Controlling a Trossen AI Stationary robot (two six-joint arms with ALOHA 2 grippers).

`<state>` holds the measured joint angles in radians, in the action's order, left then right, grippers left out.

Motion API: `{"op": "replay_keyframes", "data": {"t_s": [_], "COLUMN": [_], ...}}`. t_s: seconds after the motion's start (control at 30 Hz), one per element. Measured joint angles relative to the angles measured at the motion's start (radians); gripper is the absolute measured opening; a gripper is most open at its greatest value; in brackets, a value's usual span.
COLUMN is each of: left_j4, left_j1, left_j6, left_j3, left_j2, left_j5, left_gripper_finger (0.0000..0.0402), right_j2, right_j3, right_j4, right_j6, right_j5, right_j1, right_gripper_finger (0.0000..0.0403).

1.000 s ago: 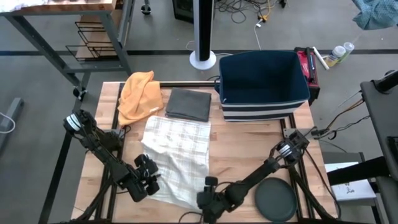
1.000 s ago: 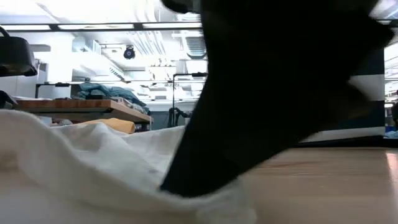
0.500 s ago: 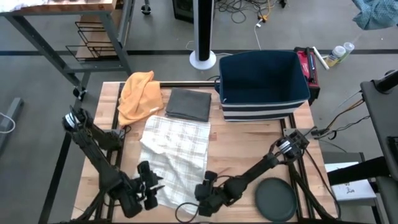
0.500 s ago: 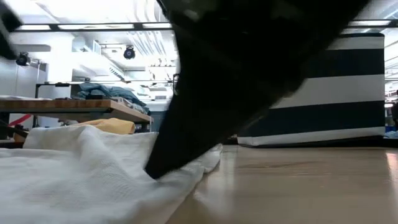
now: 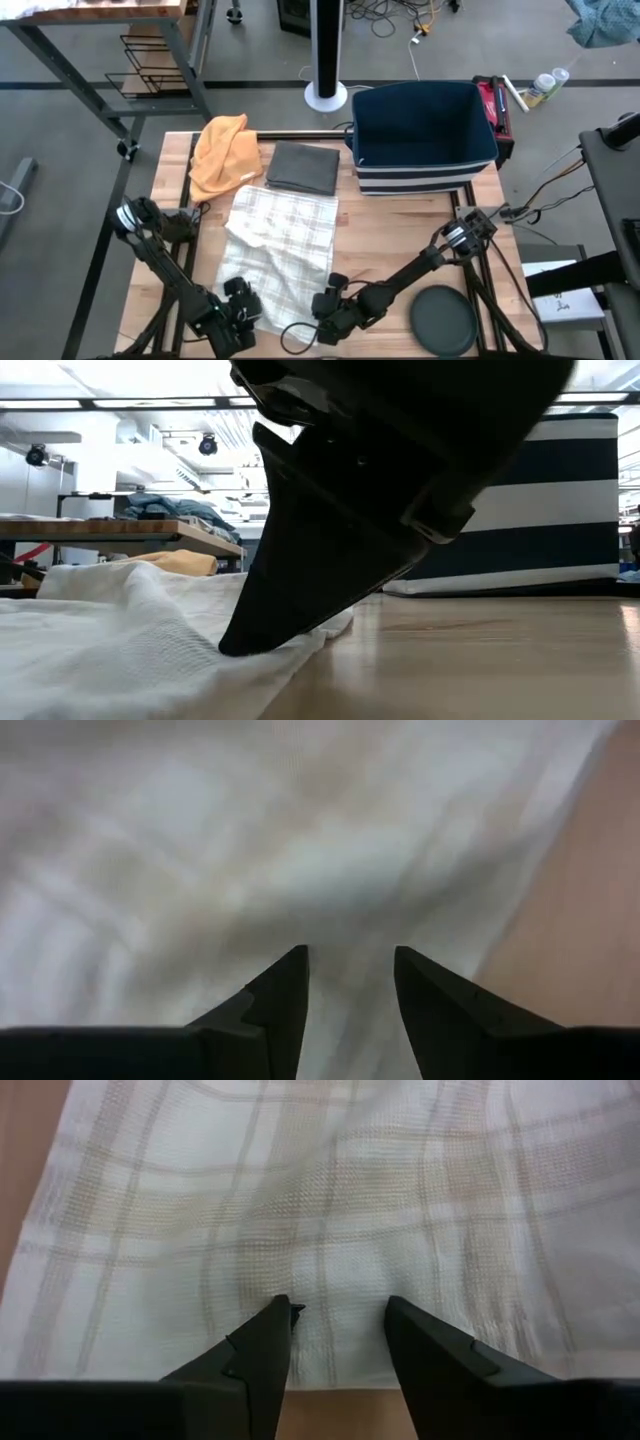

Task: Fold kitchen towel into neat rectangle
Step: Fold the white patterned towel

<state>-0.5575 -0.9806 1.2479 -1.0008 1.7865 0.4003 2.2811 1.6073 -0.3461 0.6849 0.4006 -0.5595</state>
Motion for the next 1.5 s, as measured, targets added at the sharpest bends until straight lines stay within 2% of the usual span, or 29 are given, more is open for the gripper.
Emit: {"op": "replay_keyframes", "data": {"t_s": [0.2, 0.4, 0.5, 0.7, 0.83, 0.93, 1.07, 1.17, 1.3, 1.43, 1.5], "left_j4": [-0.177, -0.353, -0.352, -0.359, -0.363, -0.298, -0.182, -0.233, -0.350, -0.392, -0.397], "left_j1": [-0.053, -0.136, -0.172, -0.220, -0.224, -0.218, -0.215, -0.226, -0.235, -0.237, -0.243], "left_j6": [0.094, 0.274, 0.350, 0.427, 0.534, 0.664, 0.620, 0.583, 0.587, 0.601, 0.609], "left_j3": [-0.004, -0.002, -0.002, 0.002, 0.061, 0.140, 0.185, 0.123, -0.017, -0.090, -0.105], "left_j2": [-0.027, -0.089, -0.125, -0.150, -0.148, -0.148, -0.158, -0.147, -0.153, -0.150, -0.152], "left_j5": [-0.155, -0.293, -0.294, -0.192, -0.183, -0.191, -0.289, -0.372, -0.444, -0.465, -0.425], "left_gripper_finger": [0.0142, 0.0142, 0.0142, 0.0142, 0.0142, 0.0142, 0.0142, 0.0142, 0.0142, 0.0142, 0.0142], "right_j2": [0.007, 0.008, 0.008, 0.008, 0.008, 0.008, 0.008, 0.008, 0.008, 0.008, 0.008], "right_j3": [0.000, -0.002, -0.002, -0.004, -0.004, -0.005, -0.005, -0.004, -0.004, -0.004, -0.004], "right_j4": [-0.001, -0.005, -0.004, 0.004, 0.013, 0.021, 0.021, 0.018, 0.014, 0.012, 0.012], "right_j6": [-0.002, 0.006, 0.002, -0.004, -0.004, -0.004, 0.003, 0.004, 0.005, 0.004, 0.004], "right_j5": [-0.006, -0.023, -0.026, -0.032, -0.032, -0.034, -0.035, -0.036, -0.038, -0.038, -0.038], "right_j1": [0.003, 0.003, 0.002, 0.002, 0.002, 0.002, 0.002, 0.002, 0.002, 0.003, 0.003], "right_gripper_finger": [0.0165, 0.0165, 0.0163, 0.0165, 0.0161, 0.0159, 0.0160, 0.0164, 0.0163, 0.0161, 0.0162]}}
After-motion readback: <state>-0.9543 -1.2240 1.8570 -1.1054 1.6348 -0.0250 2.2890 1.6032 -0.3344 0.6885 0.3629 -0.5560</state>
